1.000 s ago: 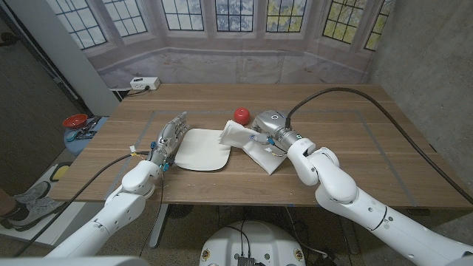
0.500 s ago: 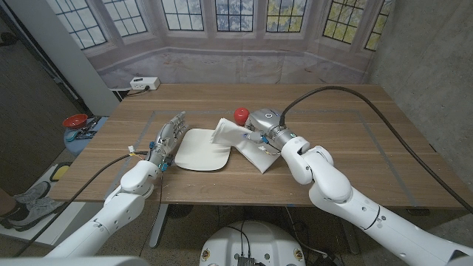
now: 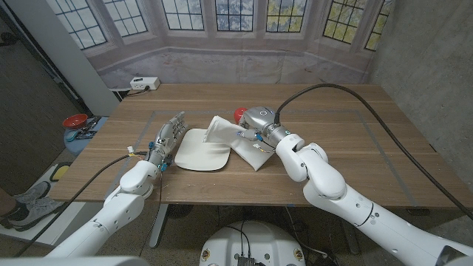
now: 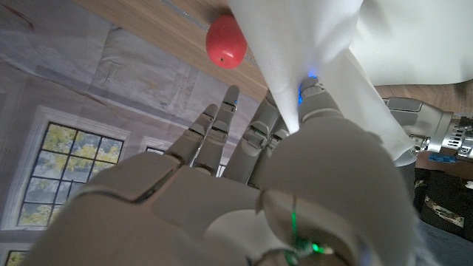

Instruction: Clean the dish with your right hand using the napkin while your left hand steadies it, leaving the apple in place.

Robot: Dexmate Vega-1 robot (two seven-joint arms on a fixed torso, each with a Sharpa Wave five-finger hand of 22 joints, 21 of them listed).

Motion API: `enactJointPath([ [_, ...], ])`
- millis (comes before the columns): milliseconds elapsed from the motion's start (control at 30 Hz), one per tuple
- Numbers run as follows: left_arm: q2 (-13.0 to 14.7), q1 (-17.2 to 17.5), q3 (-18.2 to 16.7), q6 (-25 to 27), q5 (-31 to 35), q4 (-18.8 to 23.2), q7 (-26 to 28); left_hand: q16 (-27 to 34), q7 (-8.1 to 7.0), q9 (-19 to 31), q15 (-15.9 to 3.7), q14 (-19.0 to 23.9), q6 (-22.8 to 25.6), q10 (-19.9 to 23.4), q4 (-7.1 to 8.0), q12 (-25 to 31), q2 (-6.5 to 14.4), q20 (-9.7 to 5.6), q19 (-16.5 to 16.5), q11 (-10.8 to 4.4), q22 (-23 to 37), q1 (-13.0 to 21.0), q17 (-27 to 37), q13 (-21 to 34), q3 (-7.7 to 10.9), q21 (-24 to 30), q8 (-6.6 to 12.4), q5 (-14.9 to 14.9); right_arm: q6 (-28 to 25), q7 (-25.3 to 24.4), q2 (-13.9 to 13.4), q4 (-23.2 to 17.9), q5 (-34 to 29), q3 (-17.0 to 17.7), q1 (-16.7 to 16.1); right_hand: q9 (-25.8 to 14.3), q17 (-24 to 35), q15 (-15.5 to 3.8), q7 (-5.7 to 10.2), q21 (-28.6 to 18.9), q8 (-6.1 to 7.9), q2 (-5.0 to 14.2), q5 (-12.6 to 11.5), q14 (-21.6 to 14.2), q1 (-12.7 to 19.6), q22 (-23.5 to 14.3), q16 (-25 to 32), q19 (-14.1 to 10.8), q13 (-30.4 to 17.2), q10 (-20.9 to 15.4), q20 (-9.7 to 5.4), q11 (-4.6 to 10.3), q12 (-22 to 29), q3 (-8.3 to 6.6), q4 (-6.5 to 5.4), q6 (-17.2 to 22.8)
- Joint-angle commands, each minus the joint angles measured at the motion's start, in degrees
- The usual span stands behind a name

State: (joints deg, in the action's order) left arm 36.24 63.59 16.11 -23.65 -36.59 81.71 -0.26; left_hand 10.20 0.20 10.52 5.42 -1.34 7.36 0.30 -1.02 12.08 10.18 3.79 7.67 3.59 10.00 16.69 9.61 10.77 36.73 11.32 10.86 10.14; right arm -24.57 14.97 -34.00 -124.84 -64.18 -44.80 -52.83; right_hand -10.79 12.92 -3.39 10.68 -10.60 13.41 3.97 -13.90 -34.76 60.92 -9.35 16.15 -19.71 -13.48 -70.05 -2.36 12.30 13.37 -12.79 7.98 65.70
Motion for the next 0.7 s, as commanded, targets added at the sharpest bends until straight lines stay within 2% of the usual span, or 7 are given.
enactJointPath([
  [33, -0.3, 0.4, -0.1, -0.4, 0.0, 0.0, 0.5, 0.1, -0.13, 0.2, 0.24, -0.1, 0.0, -0.1, -0.12, 0.0, 0.0, 0.20, 0.0, 0.13, 0.1, 0.7, 0.2, 0.3, -0.15, -0.1, -0.09, -0.1, 1.3, 0.0, 0.7, 1.0, 2.3, -0.6, 1.7, -0.3, 0.2, -8.71, 1.67, 0.1, -0.22, 0.60, 0.4, 0.2, 0.0, -0.1, 0.4, -0.1, -0.1, 0.5, -2.48, 0.14, 0.0, 0.41, -0.04, 1.4],
  [700, -0.4, 1.5, -0.5, -1.1, 0.3, 0.7, 1.3, 0.1, 0.01, 0.2, 0.32, 0.0, 0.1, 0.0, -0.19, 0.0, 0.0, 0.26, 0.1, 0.20, 0.1, 0.8, 0.1, 0.3, -0.21, 0.0, -0.07, -0.1, 4.3, -1.2, 2.0, 3.9, 6.3, -2.6, 5.8, -0.5, 0.2, -8.59, 1.68, 0.1, -0.62, 1.32, 1.4, 0.7, -0.1, -0.1, 0.4, 0.1, -0.2, 1.3, -2.38, 0.15, -0.3, 1.19, -0.10, 0.7],
])
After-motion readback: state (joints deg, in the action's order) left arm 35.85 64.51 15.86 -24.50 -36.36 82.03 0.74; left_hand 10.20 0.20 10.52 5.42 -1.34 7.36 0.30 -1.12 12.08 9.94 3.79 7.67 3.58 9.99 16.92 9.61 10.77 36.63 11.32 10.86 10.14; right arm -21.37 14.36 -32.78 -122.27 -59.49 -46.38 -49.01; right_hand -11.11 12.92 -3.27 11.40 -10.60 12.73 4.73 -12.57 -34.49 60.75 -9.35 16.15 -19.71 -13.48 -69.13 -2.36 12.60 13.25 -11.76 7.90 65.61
